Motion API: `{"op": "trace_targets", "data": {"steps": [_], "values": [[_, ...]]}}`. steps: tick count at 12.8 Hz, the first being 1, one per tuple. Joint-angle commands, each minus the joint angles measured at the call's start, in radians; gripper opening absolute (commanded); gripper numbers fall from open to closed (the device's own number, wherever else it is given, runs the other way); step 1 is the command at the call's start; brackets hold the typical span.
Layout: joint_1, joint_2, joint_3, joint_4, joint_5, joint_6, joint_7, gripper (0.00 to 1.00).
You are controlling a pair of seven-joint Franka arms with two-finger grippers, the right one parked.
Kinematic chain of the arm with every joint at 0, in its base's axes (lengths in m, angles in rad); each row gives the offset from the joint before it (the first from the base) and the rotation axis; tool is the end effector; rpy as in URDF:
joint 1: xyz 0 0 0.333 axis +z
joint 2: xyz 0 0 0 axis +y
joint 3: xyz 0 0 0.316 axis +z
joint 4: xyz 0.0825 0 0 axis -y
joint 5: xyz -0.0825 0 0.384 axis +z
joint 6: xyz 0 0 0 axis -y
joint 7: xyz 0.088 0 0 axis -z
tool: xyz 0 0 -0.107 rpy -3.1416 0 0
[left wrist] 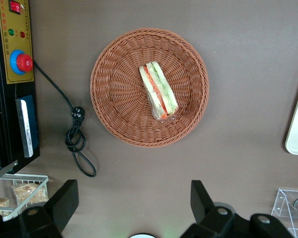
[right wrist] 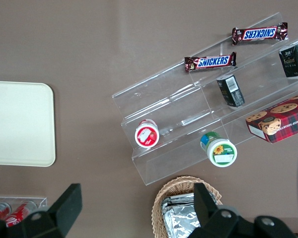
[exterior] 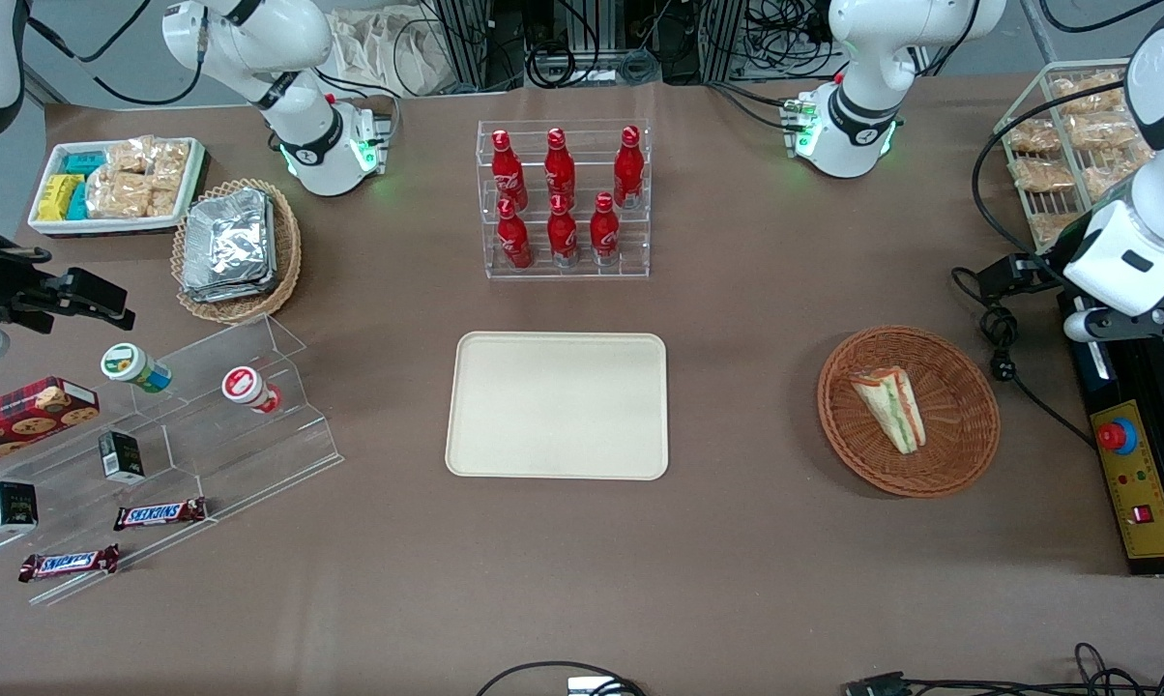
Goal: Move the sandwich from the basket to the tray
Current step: 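Move the left gripper over the wrapped sandwich in the wicker basket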
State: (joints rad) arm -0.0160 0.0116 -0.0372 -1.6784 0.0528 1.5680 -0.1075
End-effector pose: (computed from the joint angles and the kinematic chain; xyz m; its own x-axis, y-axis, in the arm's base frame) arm 0.5511 -0.0236 0.5675 0.9918 0.0546 -0.1154 0.0473 -0.9968 -0.0647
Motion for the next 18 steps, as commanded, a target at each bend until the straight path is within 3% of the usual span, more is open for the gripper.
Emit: {"op": "trace_targets", "data": {"steps": [1, 18], "values": [[-0.002, -0.002, 0.005, 0.008, -0.002, -0.013, 0.012, 1.0], [0.028, 0.036, 0.019, -0.001, -0.005, -0.016, -0.064, 1.0]]}}
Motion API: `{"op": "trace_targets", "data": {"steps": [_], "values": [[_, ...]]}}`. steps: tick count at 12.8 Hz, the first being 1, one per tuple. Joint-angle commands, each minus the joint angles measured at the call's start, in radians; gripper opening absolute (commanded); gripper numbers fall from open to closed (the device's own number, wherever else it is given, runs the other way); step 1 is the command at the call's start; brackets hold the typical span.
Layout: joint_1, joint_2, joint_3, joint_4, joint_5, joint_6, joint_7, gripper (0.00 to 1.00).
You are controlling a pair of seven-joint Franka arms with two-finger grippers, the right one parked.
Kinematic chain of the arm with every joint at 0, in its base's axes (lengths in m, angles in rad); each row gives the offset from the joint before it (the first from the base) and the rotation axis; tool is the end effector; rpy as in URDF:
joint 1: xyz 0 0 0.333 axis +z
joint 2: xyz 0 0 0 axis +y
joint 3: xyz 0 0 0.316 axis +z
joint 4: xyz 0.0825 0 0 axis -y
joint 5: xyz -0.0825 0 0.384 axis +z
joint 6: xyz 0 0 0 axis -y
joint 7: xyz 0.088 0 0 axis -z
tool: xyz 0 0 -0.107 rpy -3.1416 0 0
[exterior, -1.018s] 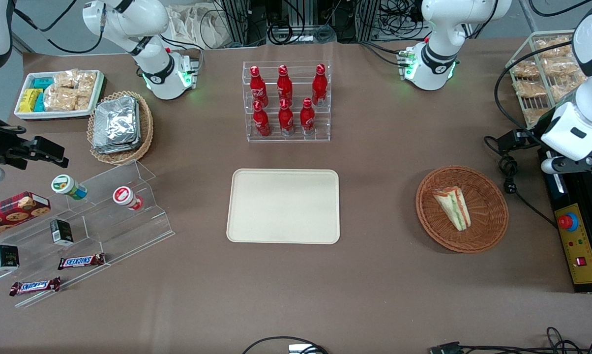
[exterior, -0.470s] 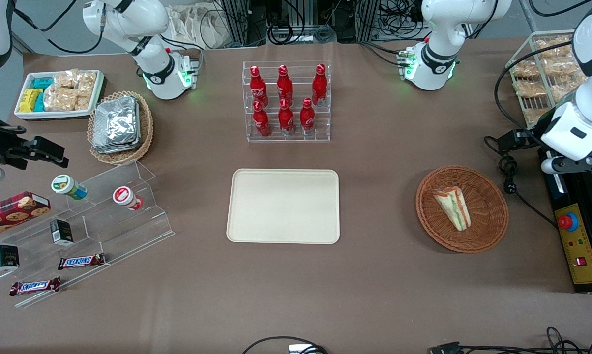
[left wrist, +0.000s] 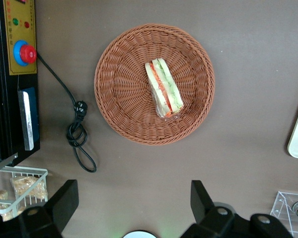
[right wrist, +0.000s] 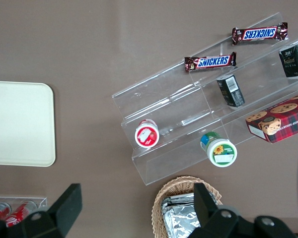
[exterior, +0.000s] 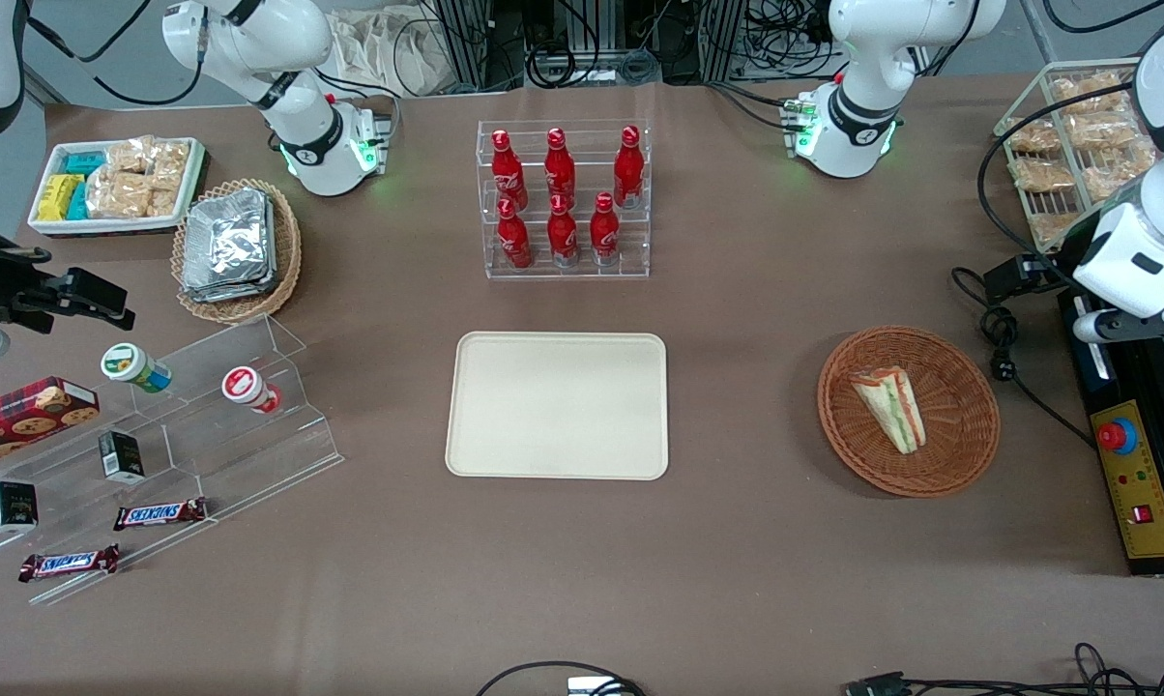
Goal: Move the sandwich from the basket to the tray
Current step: 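Move the left gripper over the wrapped sandwich in the wicker basket, then lower the left gripper and close it on the wrapped sandwich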
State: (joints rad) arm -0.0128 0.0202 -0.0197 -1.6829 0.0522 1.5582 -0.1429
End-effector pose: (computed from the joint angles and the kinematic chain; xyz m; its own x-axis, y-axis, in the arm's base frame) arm 0.5519 -0.0122 0.5600 0.9845 0.1109 -0.1356 0.1019 -0.9922 -0.0714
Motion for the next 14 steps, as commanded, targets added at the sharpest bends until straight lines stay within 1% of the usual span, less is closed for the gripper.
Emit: {"op": "trace_targets", "data": {"steps": [1, 2, 4, 7, 14], "values": [[0.034, 0.052, 0.001, 0.002, -0.012, 0.003, -0.038, 0.99], [0.036, 0.079, 0.001, 0.003, -0.031, 0.011, -0.058, 0.99], [0.036, 0.136, 0.001, -0.011, -0.035, 0.063, -0.114, 0.99], [0.017, 0.222, -0.008, -0.011, -0.032, 0.131, -0.246, 0.99], [0.008, 0.389, -0.008, -0.02, -0.037, 0.304, -0.303, 0.99]]}}
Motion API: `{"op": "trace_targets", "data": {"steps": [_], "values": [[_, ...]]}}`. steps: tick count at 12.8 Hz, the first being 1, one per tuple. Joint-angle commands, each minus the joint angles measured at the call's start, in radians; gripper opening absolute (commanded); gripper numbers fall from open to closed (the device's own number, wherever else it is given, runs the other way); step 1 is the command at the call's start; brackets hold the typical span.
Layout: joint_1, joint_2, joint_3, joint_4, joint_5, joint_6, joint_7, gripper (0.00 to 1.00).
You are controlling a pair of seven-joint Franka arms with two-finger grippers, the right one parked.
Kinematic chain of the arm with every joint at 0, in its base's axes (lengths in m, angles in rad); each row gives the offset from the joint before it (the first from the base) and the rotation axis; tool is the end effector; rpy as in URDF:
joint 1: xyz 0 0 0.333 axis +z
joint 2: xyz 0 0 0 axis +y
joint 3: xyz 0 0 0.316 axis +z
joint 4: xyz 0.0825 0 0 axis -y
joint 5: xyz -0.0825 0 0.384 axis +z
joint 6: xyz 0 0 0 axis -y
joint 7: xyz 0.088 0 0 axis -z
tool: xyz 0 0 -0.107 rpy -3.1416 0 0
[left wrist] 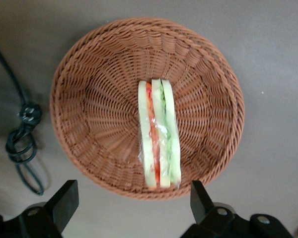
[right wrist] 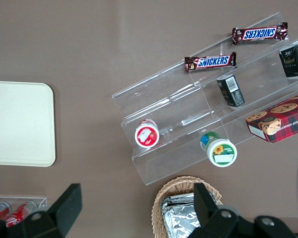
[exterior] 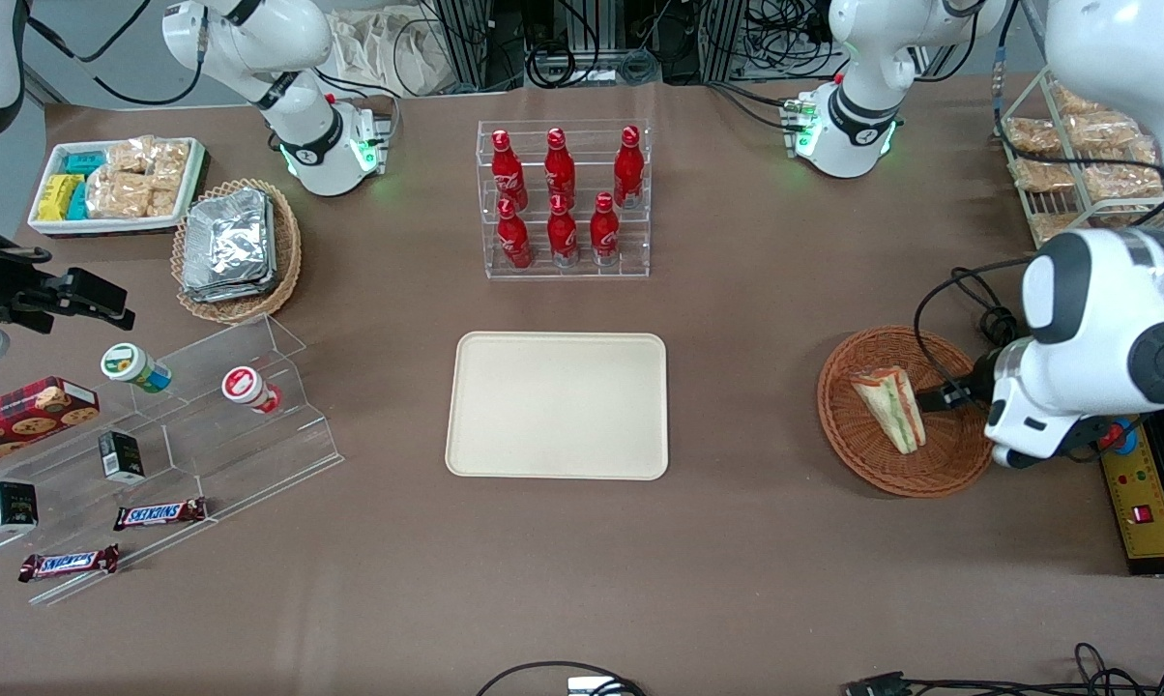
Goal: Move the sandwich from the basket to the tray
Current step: 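Lower the left gripper and close it on the wrapped sandwich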
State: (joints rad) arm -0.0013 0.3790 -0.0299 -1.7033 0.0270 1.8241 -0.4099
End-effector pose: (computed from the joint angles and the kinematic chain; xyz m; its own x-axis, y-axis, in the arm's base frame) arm 0.6264 -0.0158 0.3542 0.9030 0.3636 -0.2291 0.3463 -0.9313 -0.1131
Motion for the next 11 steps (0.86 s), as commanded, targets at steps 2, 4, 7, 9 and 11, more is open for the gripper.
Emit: {"op": "trace_targets", "data": {"steps": [2, 4, 7, 9, 11], "values": [[-0.005, 0.061, 0.002, -0.019, -0.012, 0.092, -0.052, 0.99], [-0.005, 0.078, 0.002, -0.08, -0.019, 0.2, -0.064, 0.99], [-0.028, 0.098, 0.001, -0.14, -0.019, 0.284, -0.101, 0.99], [-0.031, 0.127, 0.001, -0.141, -0.021, 0.276, -0.104, 1.0], [-0.043, 0.133, -0.001, -0.142, -0.021, 0.252, -0.104, 1.0]]}}
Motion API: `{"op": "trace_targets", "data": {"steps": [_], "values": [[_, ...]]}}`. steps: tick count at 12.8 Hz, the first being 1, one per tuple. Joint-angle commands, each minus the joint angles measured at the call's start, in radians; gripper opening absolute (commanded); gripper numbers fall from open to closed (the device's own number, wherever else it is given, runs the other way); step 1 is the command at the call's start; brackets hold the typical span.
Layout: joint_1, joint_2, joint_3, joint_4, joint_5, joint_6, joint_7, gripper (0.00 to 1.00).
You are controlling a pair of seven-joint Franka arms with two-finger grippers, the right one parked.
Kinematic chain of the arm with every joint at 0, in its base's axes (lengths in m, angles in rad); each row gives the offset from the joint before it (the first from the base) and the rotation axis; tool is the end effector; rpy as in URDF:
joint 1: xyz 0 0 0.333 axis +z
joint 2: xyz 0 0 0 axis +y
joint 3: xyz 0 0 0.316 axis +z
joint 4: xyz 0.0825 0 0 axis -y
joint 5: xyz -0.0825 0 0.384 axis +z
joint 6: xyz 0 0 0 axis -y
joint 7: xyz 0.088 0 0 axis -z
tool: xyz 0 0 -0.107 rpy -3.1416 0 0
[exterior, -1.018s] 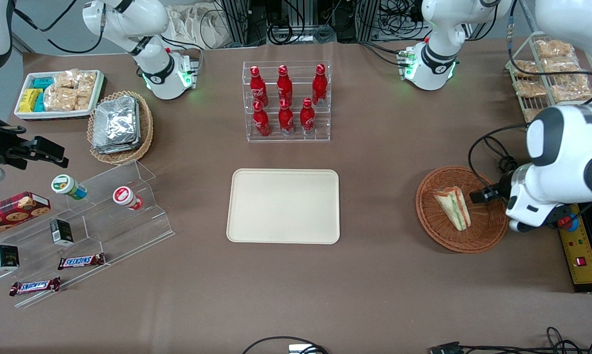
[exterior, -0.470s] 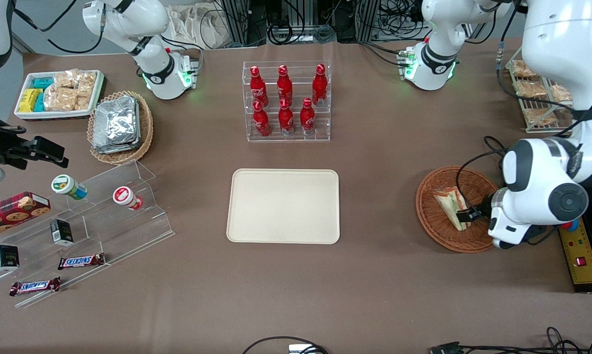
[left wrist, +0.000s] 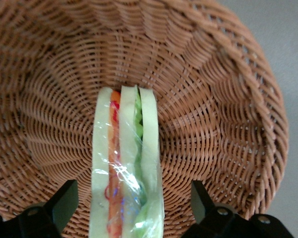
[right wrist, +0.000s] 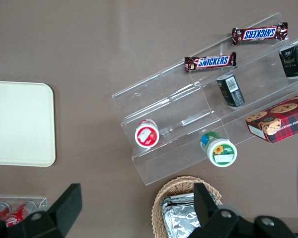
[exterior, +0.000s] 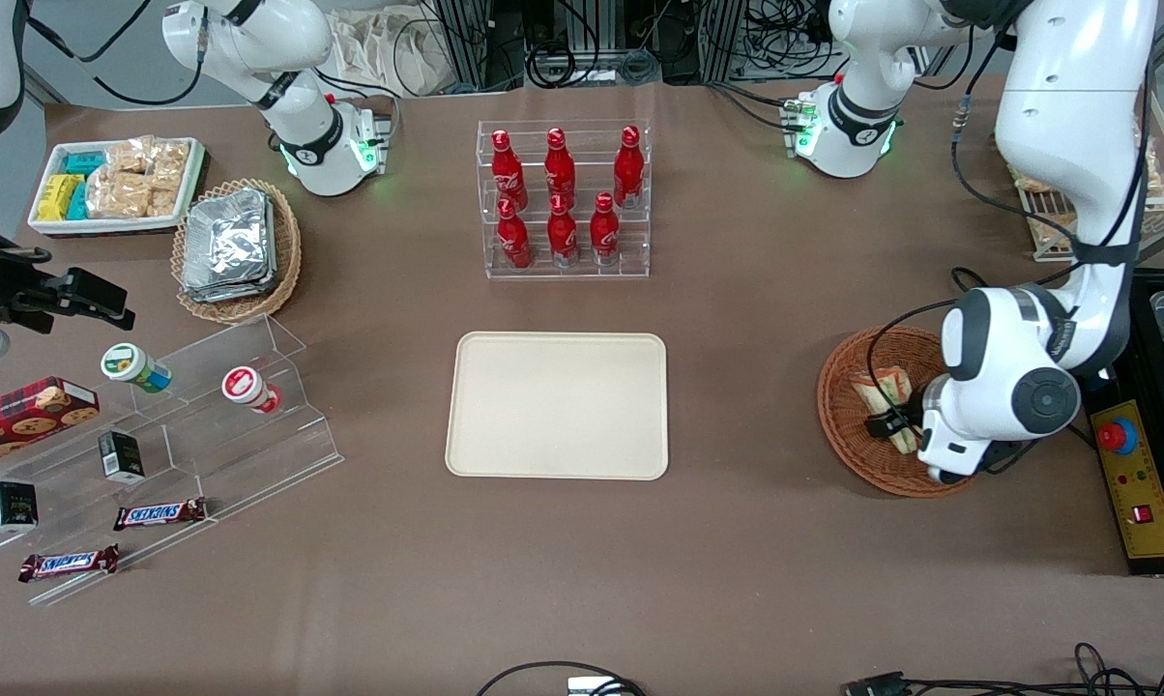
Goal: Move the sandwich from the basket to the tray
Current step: 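Lower the left gripper and close it on the wrapped sandwich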
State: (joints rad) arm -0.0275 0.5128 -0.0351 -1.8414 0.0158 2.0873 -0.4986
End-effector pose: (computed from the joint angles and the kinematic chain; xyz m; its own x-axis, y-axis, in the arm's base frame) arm 0.6128 -0.0366 0.2291 0.8782 0.4170 -0.2342 0.3994 -0.9088 -0.1206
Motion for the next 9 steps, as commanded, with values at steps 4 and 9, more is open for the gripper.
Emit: {"op": "trace_targets", "data": {"steps": [4, 9], "values": [[-0.019, -0.008, 0.004, -0.004, -0.008, -0.058, -0.015, 0.94], [-0.011, -0.013, 0.004, -0.006, -0.01, -0.085, -0.017, 0.27]]}}
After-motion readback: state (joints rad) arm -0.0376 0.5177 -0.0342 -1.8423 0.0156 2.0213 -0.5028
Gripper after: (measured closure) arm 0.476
